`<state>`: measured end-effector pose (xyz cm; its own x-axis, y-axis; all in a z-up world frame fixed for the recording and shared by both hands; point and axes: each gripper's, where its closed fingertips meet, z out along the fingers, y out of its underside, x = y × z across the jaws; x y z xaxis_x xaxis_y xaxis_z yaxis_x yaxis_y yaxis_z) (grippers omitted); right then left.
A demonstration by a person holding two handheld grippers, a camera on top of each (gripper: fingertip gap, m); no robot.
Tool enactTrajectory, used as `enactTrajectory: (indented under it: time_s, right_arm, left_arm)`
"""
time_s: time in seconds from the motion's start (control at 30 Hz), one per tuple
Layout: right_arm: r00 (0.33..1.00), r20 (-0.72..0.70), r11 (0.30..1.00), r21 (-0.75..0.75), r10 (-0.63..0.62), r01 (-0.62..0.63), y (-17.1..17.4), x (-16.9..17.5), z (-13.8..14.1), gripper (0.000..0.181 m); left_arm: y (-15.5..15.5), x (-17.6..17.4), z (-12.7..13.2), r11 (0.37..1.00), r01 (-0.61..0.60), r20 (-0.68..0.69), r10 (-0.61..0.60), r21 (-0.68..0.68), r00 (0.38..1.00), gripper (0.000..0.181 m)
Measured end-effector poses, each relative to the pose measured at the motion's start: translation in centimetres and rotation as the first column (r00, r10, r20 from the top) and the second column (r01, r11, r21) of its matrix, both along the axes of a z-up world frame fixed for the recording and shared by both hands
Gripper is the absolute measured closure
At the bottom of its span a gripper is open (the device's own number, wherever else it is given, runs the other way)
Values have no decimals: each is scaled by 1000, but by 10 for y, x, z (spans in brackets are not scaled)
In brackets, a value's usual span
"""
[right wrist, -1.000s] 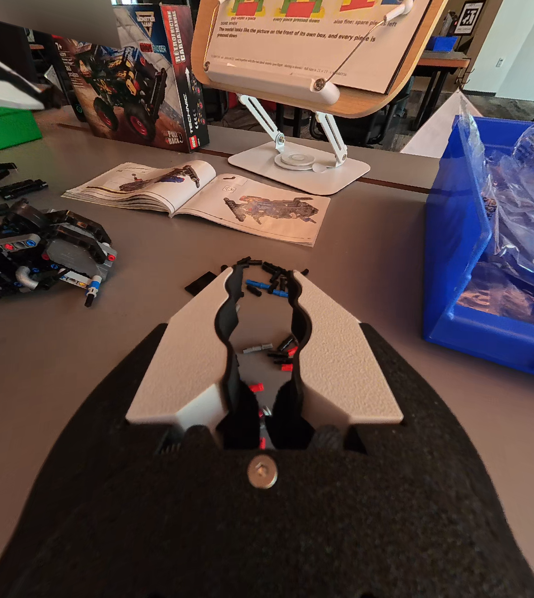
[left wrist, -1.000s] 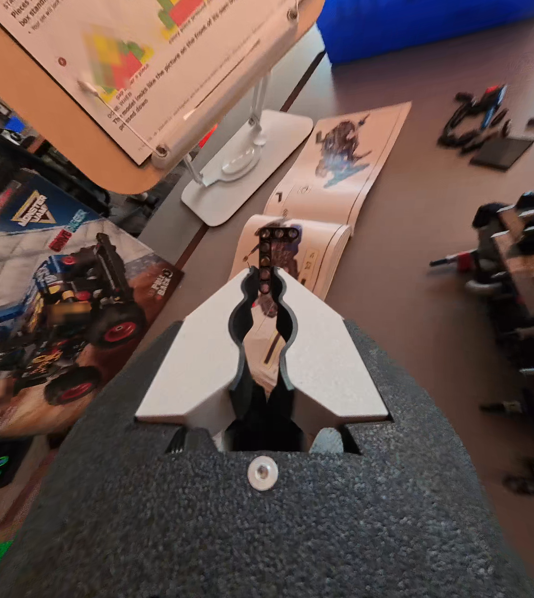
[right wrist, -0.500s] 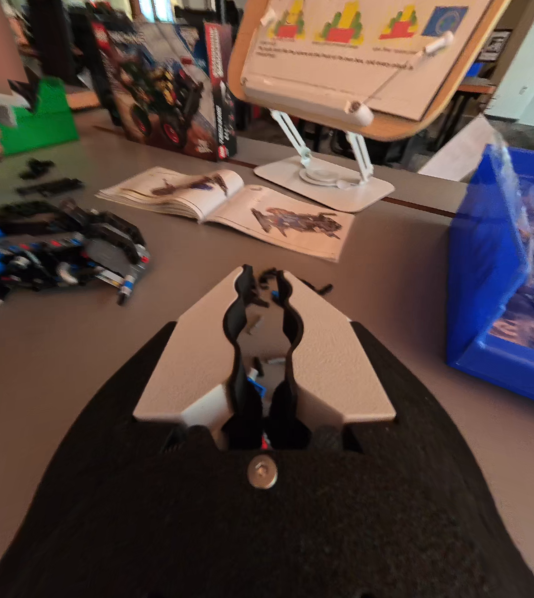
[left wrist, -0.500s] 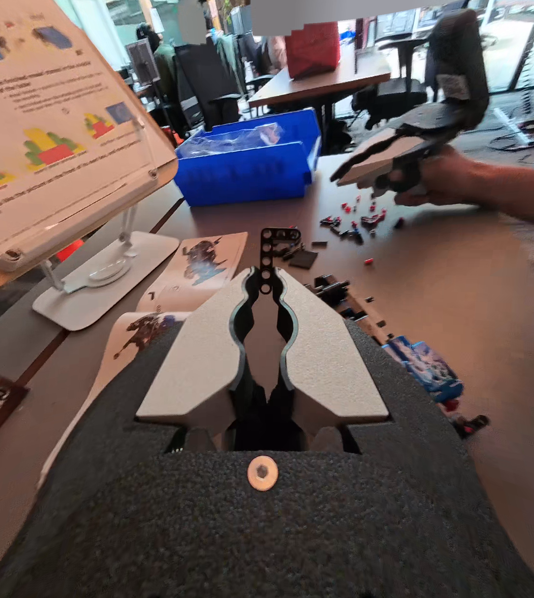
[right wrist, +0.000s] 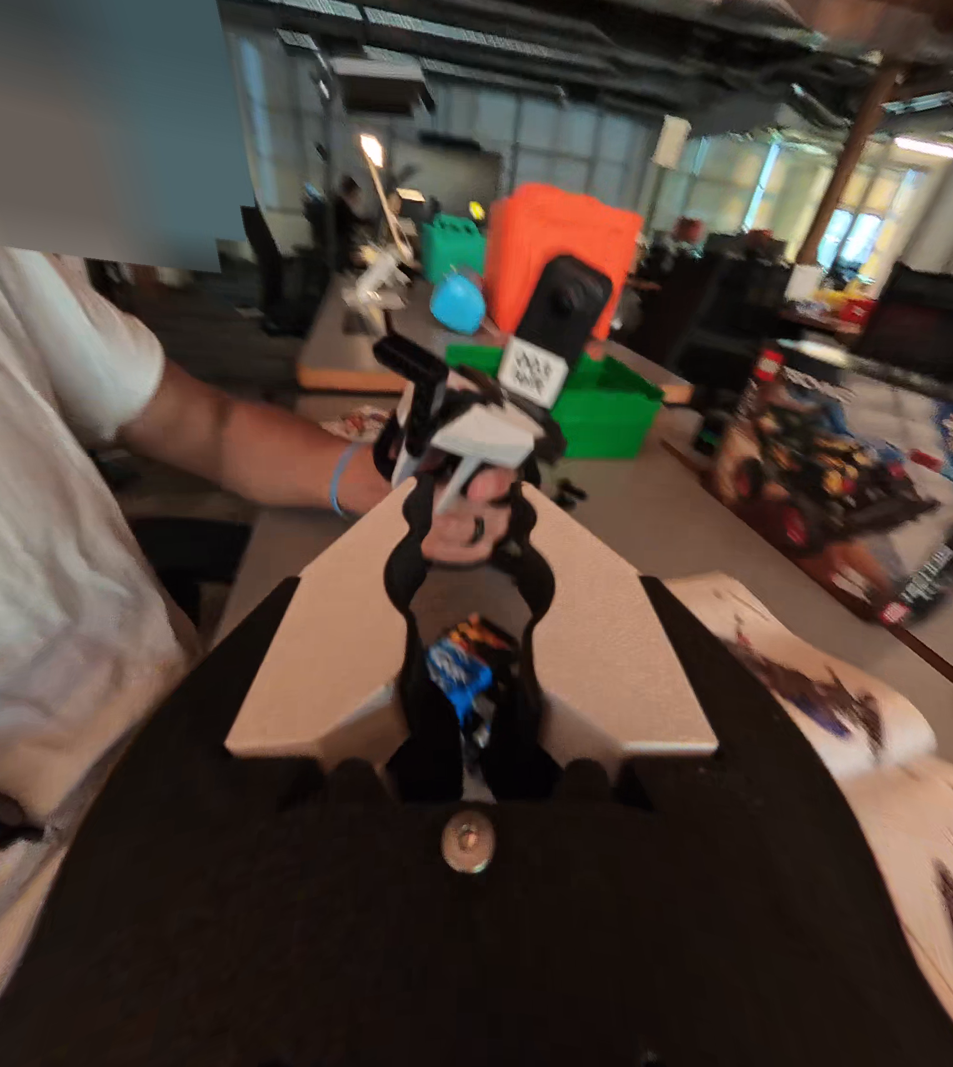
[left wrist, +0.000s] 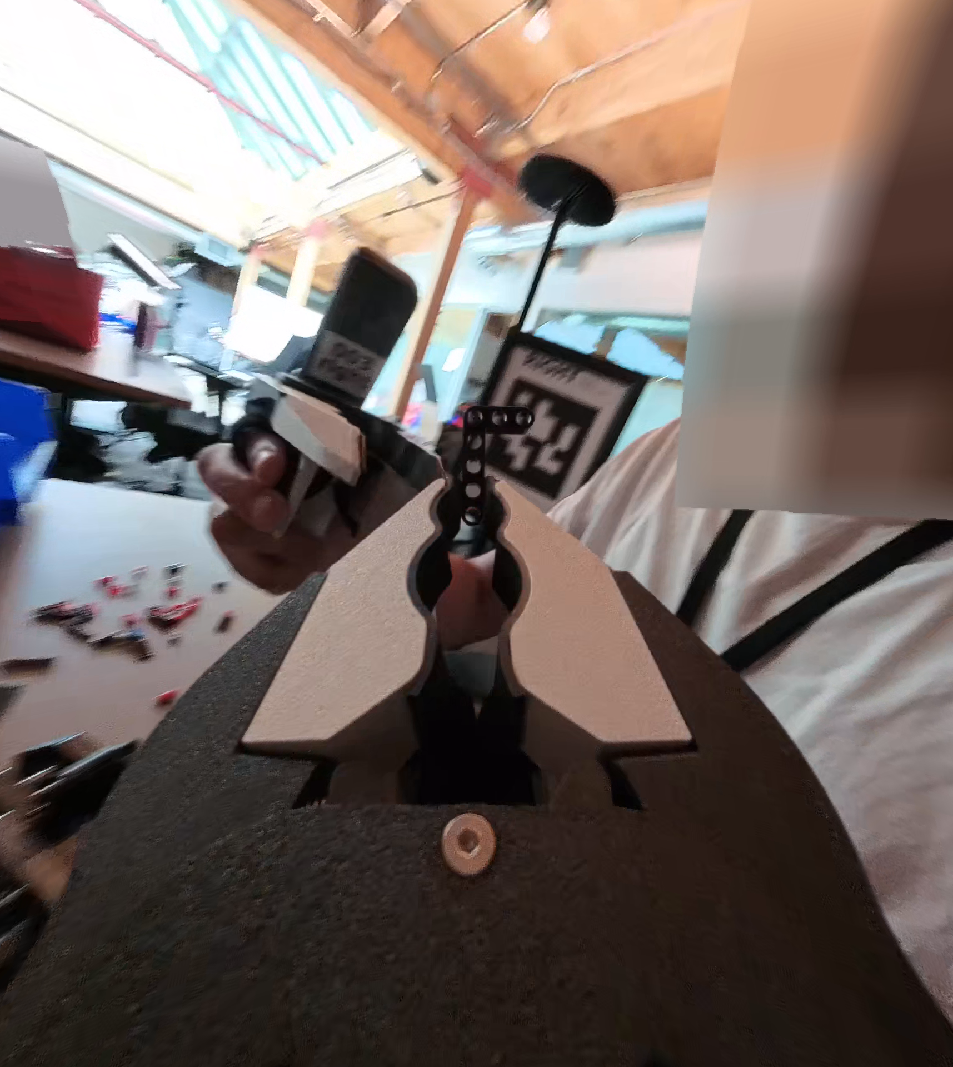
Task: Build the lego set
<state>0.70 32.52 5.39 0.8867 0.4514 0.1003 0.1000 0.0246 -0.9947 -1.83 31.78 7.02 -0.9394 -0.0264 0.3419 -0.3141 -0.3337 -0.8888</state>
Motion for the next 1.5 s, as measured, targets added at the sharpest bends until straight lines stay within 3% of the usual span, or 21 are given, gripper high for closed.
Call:
enactTrajectory:
  time_s: [0.17,0.43,0.53,0.6,0.67,0.73,0.83,0.97,1.07,1.13,1.23,1.43,1.5]
  right_arm:
    - [967,-140,973,111,215,-200,-1,-33,31,156]
    - [937,-203,953,170,284,-251,-8,-43,33,172]
    - [964,-171,975,119,205,-186,-6,-28,28,172]
    - [994,-65,994,72,82,-78,-6,-6,25,173]
    - [979,171,993,-23,-111,116,1,30,5,173]
    - [874,453,953,-143,-178,268,6,64,-29,173]
    - [722,691,896,-305,-25,323,10,87,-71,172]
    - [683,695,836,-498,226,230,22,83,-96,172]
    - [562,749,790,-558,350,252,32,97,-111,172]
    - [522,741,766,-600,422,232,37,99,-116,172]
    - [497,697,731,-662,517,166,39,92,-120,172]
    - [403,684,688,-707,608,162,39,86,-128,172]
    - [410,685,700,-700,602,141,40,80,-126,172]
  left_arm:
    - [-1,-18,13,964,184,-46,-196,-195,980,175]
    - [-14,-17,4,950,231,-115,-259,-212,959,175]
    - [-9,2,-6,988,115,-173,-132,-106,976,169]
    - [3,28,-30,989,-88,-160,106,118,981,153]
    - [25,55,-59,888,-292,-103,348,356,932,152]
    - [40,68,-85,758,-361,-55,461,543,886,151]
    - [47,78,-104,610,-421,54,527,671,848,150]
    - [42,85,-119,493,-456,174,516,741,839,159]
    - [41,81,-139,442,-408,162,496,799,853,155]
    - [42,81,-145,437,-398,144,509,807,849,149]
    - [41,86,-144,493,-405,96,538,770,838,146]
    - [42,98,-135,584,-420,55,539,695,841,170]
    - [42,98,-133,628,-399,27,515,669,856,175]
